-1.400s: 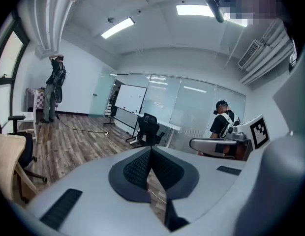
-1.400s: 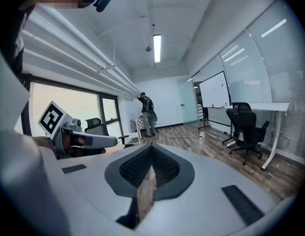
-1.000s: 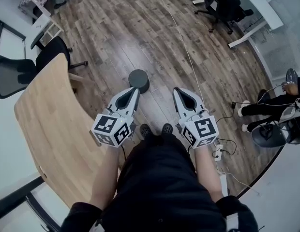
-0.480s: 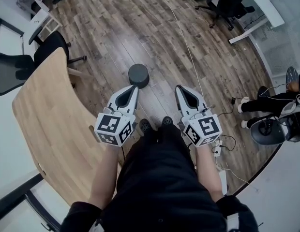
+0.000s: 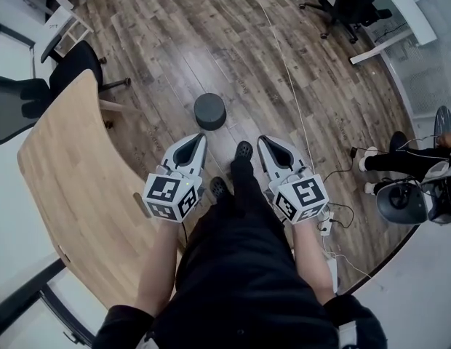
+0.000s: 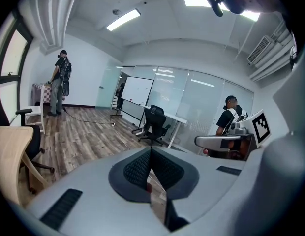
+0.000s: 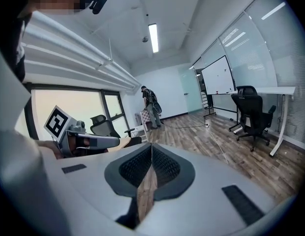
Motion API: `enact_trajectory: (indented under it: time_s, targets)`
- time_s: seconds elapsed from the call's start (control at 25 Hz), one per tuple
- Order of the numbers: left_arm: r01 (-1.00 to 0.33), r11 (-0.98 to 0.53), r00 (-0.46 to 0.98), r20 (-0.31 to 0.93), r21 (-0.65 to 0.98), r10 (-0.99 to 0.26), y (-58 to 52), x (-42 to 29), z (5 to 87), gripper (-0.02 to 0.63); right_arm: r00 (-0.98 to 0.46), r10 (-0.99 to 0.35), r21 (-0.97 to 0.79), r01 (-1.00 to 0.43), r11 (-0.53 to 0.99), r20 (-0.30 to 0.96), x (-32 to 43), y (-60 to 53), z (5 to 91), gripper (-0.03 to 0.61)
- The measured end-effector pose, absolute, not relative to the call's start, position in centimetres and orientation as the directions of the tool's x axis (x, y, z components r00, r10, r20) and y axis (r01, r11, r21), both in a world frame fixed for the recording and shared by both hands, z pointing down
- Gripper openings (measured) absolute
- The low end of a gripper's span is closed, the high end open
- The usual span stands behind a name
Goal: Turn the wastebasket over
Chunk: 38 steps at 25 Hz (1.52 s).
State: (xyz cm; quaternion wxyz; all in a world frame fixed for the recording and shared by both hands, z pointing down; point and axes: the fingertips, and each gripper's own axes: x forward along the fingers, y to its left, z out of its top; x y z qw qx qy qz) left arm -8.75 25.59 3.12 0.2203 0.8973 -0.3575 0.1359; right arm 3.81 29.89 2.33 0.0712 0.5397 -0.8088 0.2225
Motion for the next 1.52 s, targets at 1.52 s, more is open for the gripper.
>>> enact_trajectory:
  time_s: [1.52]
  targets:
    - [-0.782, -0.524, 0.607, 0.607, 0.338, -0.513, 9.3, -4.1, 15.1, 0.017, -0.534, -0.665, -0.407, -0.841, 0.356, 0.523, 8.1, 11.3, 17.9, 0.034]
